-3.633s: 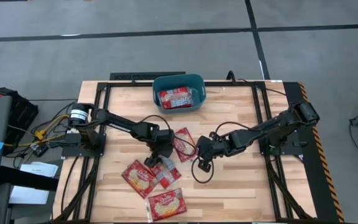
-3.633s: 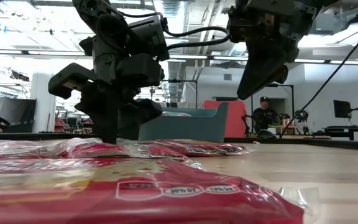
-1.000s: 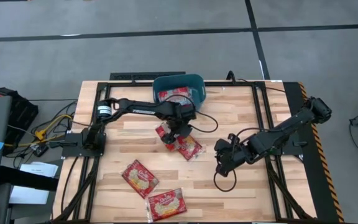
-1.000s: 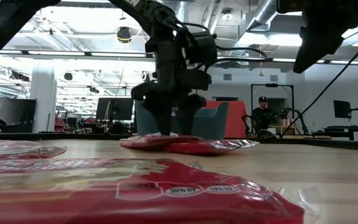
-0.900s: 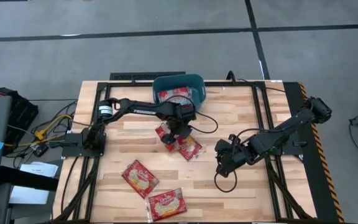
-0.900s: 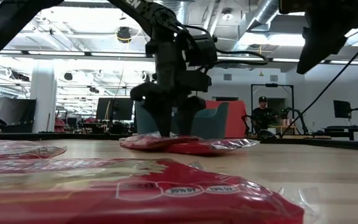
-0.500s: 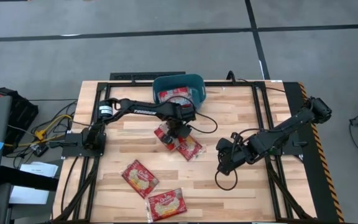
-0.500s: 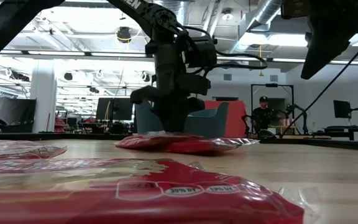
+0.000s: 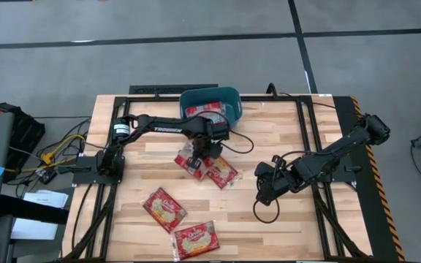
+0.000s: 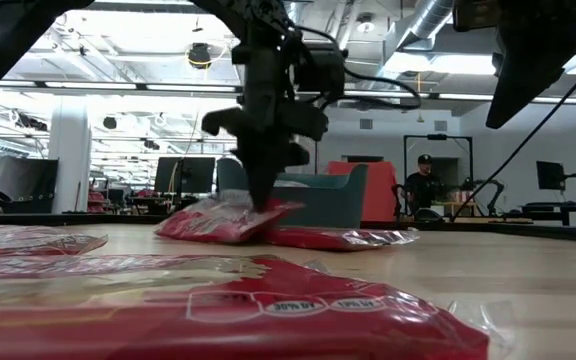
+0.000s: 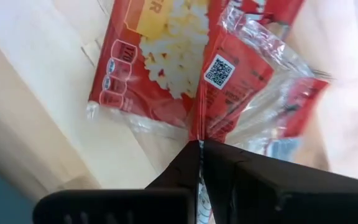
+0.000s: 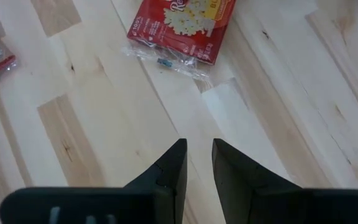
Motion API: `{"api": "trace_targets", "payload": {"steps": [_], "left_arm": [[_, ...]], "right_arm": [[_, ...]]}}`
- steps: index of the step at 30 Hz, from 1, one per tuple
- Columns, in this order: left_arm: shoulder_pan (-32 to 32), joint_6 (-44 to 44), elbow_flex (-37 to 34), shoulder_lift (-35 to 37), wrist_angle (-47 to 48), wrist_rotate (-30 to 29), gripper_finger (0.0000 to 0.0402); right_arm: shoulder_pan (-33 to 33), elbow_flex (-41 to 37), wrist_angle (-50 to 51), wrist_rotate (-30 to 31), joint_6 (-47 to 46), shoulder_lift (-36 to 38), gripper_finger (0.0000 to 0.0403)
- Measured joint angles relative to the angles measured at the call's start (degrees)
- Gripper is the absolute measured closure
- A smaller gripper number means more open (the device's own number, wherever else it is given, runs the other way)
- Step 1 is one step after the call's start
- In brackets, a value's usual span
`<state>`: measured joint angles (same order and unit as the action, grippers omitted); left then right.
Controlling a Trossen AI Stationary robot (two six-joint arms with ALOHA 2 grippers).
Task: Sort popcorn bags into baskets
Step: Put the red popcorn bag into the blue bin
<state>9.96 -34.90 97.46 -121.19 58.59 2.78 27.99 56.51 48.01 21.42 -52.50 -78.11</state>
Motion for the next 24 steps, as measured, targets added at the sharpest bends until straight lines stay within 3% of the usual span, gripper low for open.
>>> {"api": "trace_targets", "payload": {"steps": [15, 21, 24], "left_arm": [[0.77, 2.82, 17.74, 0.17, 8.13, 0.36, 0.0401], [1.93, 2.79, 20.49, 0.24, 7.95, -0.16, 0.0398], [2.16, 2.02, 20.44, 0.24, 11.81, 0.64, 0.0376]], "right_arm": [[0.00, 0.00, 0.02, 1.21, 0.01, 0.00, 0.0302], [0.18, 0.00, 0.00, 1.21, -0.03, 0.00, 0.0301], [0.60, 0.00, 0.00, 1.20, -0.10, 0.00, 0.0299]]}}
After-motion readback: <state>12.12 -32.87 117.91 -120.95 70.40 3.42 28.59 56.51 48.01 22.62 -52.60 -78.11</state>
